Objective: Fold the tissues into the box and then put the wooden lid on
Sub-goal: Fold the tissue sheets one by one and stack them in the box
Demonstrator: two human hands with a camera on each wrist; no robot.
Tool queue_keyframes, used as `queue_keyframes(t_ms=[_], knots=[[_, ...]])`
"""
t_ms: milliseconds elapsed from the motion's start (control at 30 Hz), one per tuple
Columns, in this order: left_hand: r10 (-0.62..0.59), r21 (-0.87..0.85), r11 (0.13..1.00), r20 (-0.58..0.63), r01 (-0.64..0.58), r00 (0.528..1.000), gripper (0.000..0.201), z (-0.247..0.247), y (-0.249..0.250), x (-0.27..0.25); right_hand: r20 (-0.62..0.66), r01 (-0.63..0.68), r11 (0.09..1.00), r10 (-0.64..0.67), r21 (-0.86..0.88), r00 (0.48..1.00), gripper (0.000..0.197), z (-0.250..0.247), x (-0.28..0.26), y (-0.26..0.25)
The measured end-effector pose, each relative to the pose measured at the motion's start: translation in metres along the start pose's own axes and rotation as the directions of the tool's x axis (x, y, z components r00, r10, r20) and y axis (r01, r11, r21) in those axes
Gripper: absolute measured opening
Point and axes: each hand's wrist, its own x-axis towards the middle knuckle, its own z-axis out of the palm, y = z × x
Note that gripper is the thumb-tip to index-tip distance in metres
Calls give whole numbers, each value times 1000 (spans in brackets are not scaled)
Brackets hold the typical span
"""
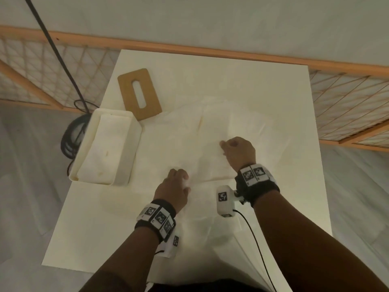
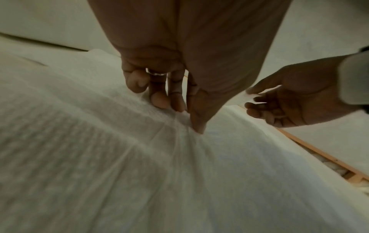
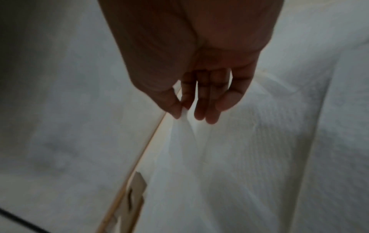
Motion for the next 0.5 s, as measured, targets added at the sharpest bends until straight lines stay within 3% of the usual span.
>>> queue_keyframes(t_ms=[67, 167, 200, 267, 333, 367, 433, 500], knots=[[11, -79, 997, -12, -12, 1000, 31, -5, 2, 1, 38, 2, 971, -12, 237, 999, 21, -15, -21, 4], [-77, -401, 915, -71, 43, 994, 51, -24, 18, 2, 207, -69, 741, -96, 668, 974, 30, -42, -58, 10], [-122, -582, 807, -5, 97, 992, 62, -33, 29, 2, 268, -95, 678, -156, 729, 951, 31, -51, -68, 13], [-115, -835, 492, 218, 246, 969, 76, -46, 50, 1, 380, -138, 620, -277, 772, 882, 24, -66, -86, 20], [-44, -911, 241, 333, 333, 942, 82, -51, 62, 1, 492, -187, 629, -355, 755, 795, 18, -79, -98, 29], [-11, -921, 182, 349, 345, 937, 84, -52, 64, 0, 546, -211, 646, -375, 734, 749, 19, -85, -103, 34], [90, -917, 196, 370, 347, 925, 85, -51, 63, -1, 619, -234, 693, -377, 682, 689, 17, -93, -109, 39], [155, -900, 276, 388, 337, 908, 64, -50, 59, -4, 623, -211, 759, -305, 616, 720, 14, -96, -110, 46]])
